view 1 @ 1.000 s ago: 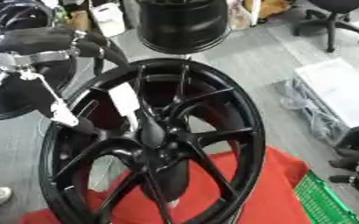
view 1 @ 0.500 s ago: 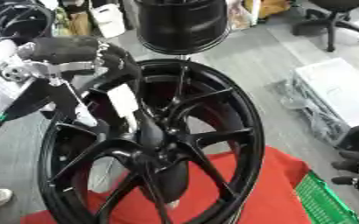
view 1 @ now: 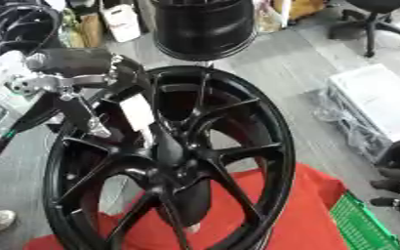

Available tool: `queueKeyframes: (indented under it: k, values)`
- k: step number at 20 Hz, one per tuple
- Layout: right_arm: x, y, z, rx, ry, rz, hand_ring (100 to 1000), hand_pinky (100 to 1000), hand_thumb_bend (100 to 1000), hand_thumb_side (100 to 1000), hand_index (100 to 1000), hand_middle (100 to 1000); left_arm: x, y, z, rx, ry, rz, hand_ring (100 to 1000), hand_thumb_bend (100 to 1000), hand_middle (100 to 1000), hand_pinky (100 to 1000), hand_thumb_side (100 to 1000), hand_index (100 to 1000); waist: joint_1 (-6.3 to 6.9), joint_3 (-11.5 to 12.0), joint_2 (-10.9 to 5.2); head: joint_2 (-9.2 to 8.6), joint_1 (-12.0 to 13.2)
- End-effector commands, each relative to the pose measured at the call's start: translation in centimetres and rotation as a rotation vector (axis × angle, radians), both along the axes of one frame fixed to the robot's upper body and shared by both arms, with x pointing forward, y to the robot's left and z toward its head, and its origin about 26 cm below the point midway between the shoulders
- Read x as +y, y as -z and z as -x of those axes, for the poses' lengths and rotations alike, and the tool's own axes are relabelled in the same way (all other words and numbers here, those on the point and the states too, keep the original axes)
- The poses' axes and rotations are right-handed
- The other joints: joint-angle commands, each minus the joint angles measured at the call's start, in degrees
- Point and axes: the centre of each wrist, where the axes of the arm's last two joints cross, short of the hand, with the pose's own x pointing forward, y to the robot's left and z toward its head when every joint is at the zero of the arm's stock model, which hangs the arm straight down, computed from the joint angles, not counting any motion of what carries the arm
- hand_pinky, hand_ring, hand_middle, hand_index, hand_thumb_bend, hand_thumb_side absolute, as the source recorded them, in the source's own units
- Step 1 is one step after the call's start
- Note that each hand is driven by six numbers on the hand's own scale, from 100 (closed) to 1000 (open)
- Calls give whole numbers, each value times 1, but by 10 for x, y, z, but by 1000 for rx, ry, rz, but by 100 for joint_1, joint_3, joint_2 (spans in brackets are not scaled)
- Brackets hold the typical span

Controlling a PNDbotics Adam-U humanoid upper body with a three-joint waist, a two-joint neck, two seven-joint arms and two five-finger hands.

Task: Pull the pin out of the wheel hub.

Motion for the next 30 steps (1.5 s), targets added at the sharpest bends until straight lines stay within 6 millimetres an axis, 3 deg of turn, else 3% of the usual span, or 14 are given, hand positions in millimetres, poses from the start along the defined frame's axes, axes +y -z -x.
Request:
queueKeyframes:
  k: [1, 6, 10, 11, 16, 30]
  values:
    - [-1, -6, -1, -19, -6, 12, 761, 613, 100, 952, 746, 568, 4, -13, 0, 25, 214, -429, 398, 536, 711, 600, 179, 817, -40, -5, -99, -78, 22]
    - [-1, -6, -1, -18, -5, 11, 761, 613, 100, 955, 746, 568, 2, -7, -2, 35, 218, -421, 383, 438, 676, 590, 124, 790, -36, -13, -92, -83, 30]
    - [-1, -6, -1, -19, -5, 11, 761, 613, 100, 955, 746, 568, 2, -6, -3, 38, 219, -421, 383, 438, 676, 590, 124, 790, -36, -14, -91, -84, 31]
    - [-1, -6, -1, -19, -5, 11, 762, 613, 100, 958, 746, 568, 2, -6, -3, 38, 219, -421, 386, 374, 556, 594, 132, 702, -35, -14, -90, -84, 31]
    - [-1, -5, -1, -18, -4, 9, 762, 613, 100, 957, 746, 567, 4, -7, -1, 42, 228, -402, 360, 323, 479, 582, 105, 634, -38, 1, -91, -106, 4]
    - [-3, -4, -1, -14, 3, 12, 763, 613, 100, 948, 746, 567, 26, -29, 8, 40, 261, -275, 325, 223, 415, 579, 121, 578, -58, 46, -127, -110, -19]
